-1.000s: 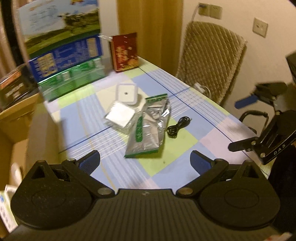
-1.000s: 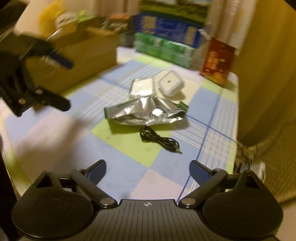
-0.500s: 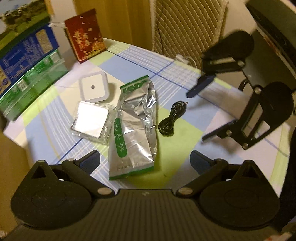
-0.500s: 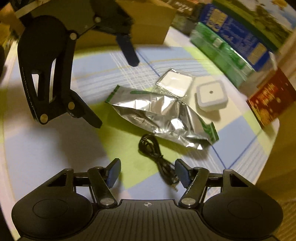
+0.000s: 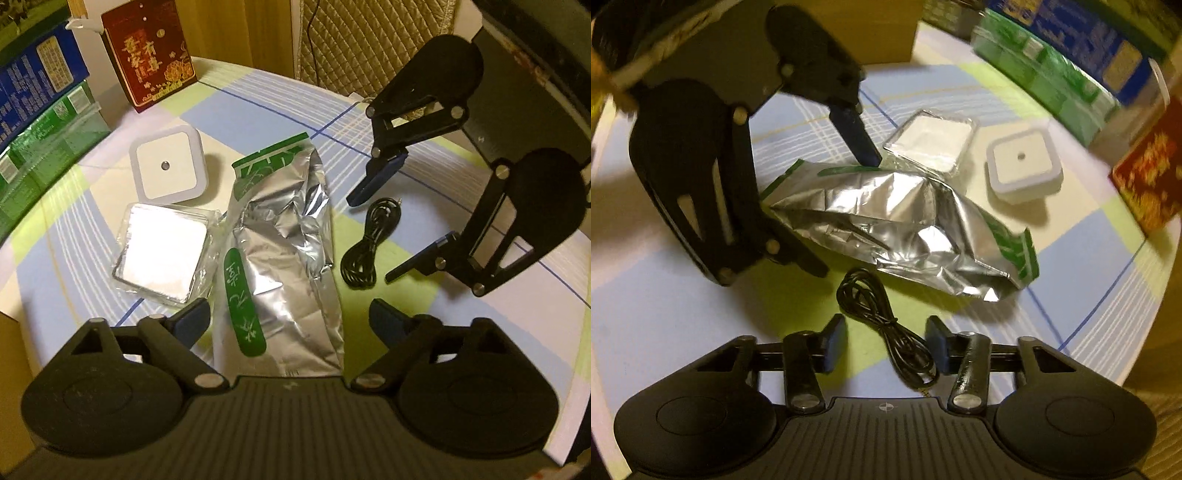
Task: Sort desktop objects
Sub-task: 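Grasp the leaf-print foil bag with the left tool while the right grasps the black cable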
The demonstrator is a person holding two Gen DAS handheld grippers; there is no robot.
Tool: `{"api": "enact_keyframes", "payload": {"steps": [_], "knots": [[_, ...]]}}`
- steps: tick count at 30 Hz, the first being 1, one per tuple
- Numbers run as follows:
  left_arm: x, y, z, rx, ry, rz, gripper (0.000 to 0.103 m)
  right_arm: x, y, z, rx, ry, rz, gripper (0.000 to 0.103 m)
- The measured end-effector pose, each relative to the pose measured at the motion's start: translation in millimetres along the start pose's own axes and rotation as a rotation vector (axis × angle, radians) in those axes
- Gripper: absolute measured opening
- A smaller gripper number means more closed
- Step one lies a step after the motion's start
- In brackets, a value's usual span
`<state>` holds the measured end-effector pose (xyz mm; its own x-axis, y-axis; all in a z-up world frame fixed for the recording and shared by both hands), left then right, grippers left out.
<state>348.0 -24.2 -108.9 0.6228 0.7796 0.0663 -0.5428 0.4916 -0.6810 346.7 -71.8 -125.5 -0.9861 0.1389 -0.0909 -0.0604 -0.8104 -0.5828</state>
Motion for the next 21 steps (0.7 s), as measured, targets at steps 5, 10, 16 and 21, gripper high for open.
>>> {"api": "enact_keyframes", "payload": {"steps": [5, 10, 16, 21], "knots": [[2, 1, -5, 0.003, -0.031, 0.005, 0.069, 2, 1, 2, -0.016, 0.001, -0.074, 0.015], [-1, 6, 6, 0.011, -0.049, 0.042, 0.063, 18, 6, 12, -0.009, 0.068, -0.226, 0.015], [-20, 26, 38, 0.006, -0.107, 0.172, 0.056, 36, 16, 32, 0.015, 0.135, -0.543, 0.013], [-52, 53, 71, 0.005, -0.131, 0.246, 0.056, 60, 23, 47, 0.003, 0.170, -0.711, 0.013]]}}
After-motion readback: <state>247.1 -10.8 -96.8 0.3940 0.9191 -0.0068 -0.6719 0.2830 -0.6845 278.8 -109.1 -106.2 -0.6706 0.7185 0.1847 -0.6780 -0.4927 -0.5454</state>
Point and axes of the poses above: each gripper's, at about its wrist camera, not at the fingertips, and z roughly against the way its jaws point, x to its left, y to its underside, the point moved 5 cm from there along -z, roughly the way its jaws point, and after that the axes turned 12 degrees about -x, right-handed, at the moved point
